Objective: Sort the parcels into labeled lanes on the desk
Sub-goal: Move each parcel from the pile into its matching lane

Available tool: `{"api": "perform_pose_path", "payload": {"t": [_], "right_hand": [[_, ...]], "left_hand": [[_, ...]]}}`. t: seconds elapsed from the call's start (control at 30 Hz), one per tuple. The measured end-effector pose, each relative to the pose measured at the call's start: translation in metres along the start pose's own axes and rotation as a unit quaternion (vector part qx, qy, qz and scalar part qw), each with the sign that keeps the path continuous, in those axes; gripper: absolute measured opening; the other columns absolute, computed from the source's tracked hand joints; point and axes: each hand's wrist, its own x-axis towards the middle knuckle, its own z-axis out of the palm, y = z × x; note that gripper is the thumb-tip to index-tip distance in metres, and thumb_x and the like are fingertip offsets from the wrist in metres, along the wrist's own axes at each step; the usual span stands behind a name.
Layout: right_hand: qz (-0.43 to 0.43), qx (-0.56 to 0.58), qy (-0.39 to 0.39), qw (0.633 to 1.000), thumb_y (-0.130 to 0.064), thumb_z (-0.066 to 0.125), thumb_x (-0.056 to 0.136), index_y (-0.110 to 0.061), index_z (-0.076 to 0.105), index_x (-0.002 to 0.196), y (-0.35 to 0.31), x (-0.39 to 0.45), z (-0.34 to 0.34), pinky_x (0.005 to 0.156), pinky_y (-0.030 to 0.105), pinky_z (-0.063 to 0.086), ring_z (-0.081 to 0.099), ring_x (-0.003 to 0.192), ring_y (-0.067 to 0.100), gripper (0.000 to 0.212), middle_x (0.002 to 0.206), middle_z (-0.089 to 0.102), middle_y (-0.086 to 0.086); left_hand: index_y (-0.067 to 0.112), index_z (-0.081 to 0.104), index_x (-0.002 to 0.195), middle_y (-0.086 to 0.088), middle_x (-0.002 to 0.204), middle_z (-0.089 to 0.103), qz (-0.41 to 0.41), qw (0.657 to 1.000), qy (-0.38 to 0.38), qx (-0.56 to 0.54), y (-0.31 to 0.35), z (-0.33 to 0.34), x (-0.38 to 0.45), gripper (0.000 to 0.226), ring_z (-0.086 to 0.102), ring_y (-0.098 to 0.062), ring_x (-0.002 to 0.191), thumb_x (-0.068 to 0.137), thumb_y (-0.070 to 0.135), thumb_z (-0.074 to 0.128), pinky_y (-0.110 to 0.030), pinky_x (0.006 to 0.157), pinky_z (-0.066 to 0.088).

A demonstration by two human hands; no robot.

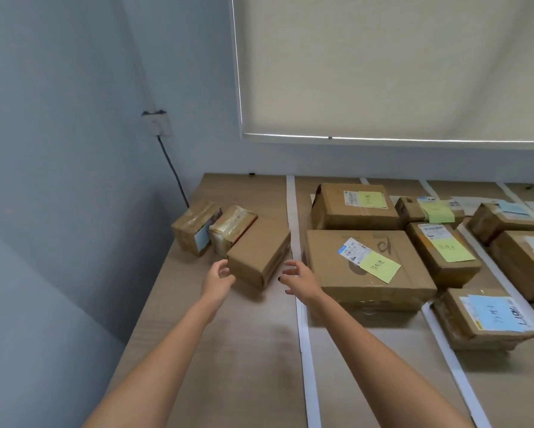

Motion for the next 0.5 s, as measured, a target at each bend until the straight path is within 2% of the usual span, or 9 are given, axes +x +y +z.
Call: {"api": "perform_pose_path", "payload": {"t": [0.07,0.13,0.37,0.43,0.5], "right_hand": [[0.006,-0.009,0.014,1.000,-0.013,0.056,0.089,-0.012,0.043,0.131,-0.001,0.026,0.001,0.097,0.039,0.048,0.054,0.109,0.021,0.044,0.119,0.053,0.006],[0.011,0.000,0.036,0.999,-0.015,0.056,0.090,-0.011,0.042,0.132,-0.003,0.053,0.001,0.100,0.040,0.045,0.052,0.111,0.021,0.044,0.124,0.052,0.009],[0.065,0.029,0.086,0.994,-0.022,0.048,0.093,-0.011,0.033,0.137,0.024,0.100,0.019,0.096,0.039,0.045,0.051,0.110,0.024,0.048,0.128,0.050,0.010],[0.077,0.023,0.079,0.994,-0.025,0.047,0.093,-0.011,0.035,0.136,0.034,0.097,0.034,0.085,0.032,0.043,0.051,0.102,0.021,0.046,0.127,0.052,0.010],[0.073,0.018,0.080,0.994,-0.026,0.049,0.093,-0.010,0.035,0.136,0.038,0.090,0.049,0.085,0.028,0.041,0.051,0.104,0.020,0.048,0.129,0.053,0.009]], "left_hand": [[0.018,0.040,0.138,-0.009,0.135,0.047,-0.010,1.000,0.003,-0.006,-0.005,0.002,0.023,0.051,0.048,-0.023,0.122,0.090,0.005,0.050,-0.037,0.102,0.041],[0.018,0.039,0.139,-0.009,0.137,0.046,-0.016,1.000,0.007,-0.005,-0.009,0.004,0.044,0.050,0.047,-0.023,0.123,0.091,0.006,0.049,-0.037,0.102,0.040],[0.011,0.038,0.142,-0.013,0.142,0.043,-0.032,0.999,0.021,-0.011,-0.021,0.018,0.107,0.046,0.043,-0.029,0.128,0.096,0.008,0.040,-0.044,0.109,0.035],[0.012,0.039,0.141,-0.014,0.139,0.047,-0.044,0.999,0.014,-0.013,-0.028,0.022,0.111,0.046,0.045,-0.030,0.127,0.096,0.010,0.039,-0.044,0.109,0.036],[0.011,0.043,0.139,-0.013,0.137,0.050,-0.049,0.998,0.015,-0.025,-0.035,0.025,0.105,0.044,0.048,-0.030,0.125,0.095,0.010,0.040,-0.044,0.108,0.037]]}}
